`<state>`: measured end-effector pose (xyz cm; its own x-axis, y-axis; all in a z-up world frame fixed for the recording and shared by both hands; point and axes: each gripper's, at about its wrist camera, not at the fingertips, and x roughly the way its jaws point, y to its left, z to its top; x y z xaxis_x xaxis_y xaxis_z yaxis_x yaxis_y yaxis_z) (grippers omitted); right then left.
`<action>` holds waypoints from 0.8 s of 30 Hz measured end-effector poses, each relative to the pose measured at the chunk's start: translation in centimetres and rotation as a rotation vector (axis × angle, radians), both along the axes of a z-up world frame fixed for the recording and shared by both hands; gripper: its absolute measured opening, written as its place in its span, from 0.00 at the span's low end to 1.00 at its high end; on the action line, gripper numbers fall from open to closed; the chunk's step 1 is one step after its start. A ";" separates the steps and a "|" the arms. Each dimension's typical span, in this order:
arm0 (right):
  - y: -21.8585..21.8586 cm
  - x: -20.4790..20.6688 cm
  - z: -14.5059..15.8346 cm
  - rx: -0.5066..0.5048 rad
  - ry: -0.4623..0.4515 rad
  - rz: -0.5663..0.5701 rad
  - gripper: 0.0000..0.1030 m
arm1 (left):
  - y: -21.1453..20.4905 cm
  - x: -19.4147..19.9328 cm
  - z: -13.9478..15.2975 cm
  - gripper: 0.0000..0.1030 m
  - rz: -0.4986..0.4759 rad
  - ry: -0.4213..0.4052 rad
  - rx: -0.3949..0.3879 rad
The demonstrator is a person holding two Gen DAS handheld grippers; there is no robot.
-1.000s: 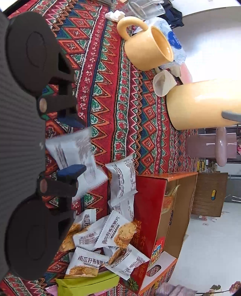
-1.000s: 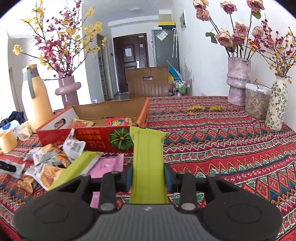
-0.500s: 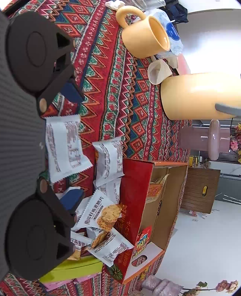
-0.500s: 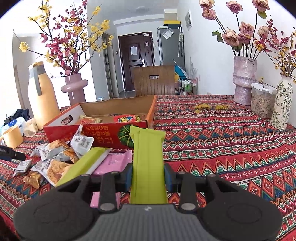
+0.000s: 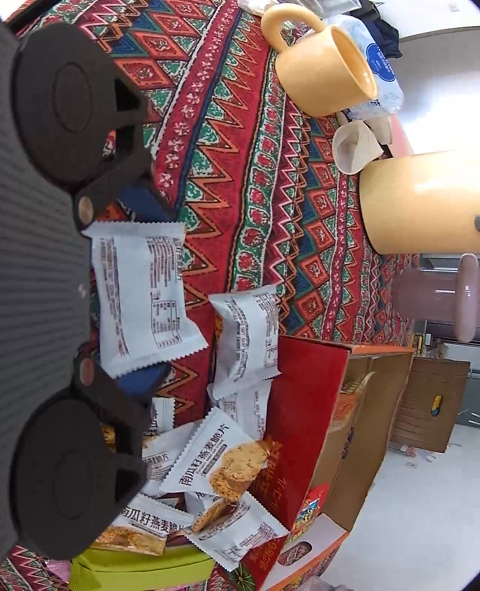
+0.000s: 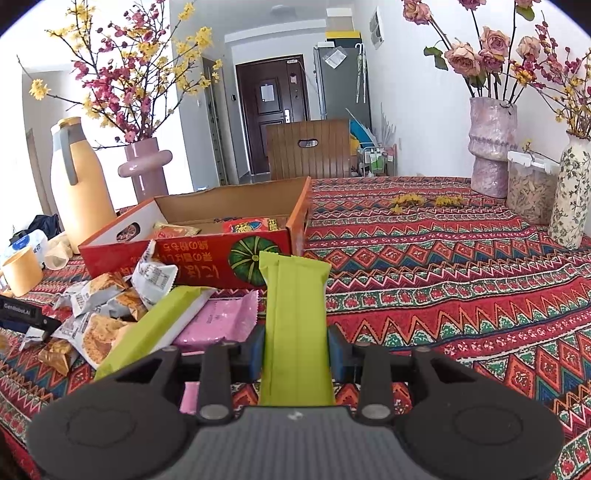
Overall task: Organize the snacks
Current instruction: 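Grasp a white biscuit packet with the left tool while the right tool holds the green bar, then lower both held snacks into the box and open both tools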
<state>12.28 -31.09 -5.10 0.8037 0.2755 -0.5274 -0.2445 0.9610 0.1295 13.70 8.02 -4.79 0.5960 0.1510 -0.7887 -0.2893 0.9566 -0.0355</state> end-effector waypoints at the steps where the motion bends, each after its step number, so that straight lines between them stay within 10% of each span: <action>1: 0.1 0.0 0.0 -0.001 0.002 0.003 0.33 | 0.1 -0.1 0.1 0.70 -0.004 -0.003 -0.004; 24: 1.0 -0.9 1.4 -0.027 -0.040 0.032 0.33 | 0.2 -2.3 2.6 0.60 -0.050 -0.120 -0.002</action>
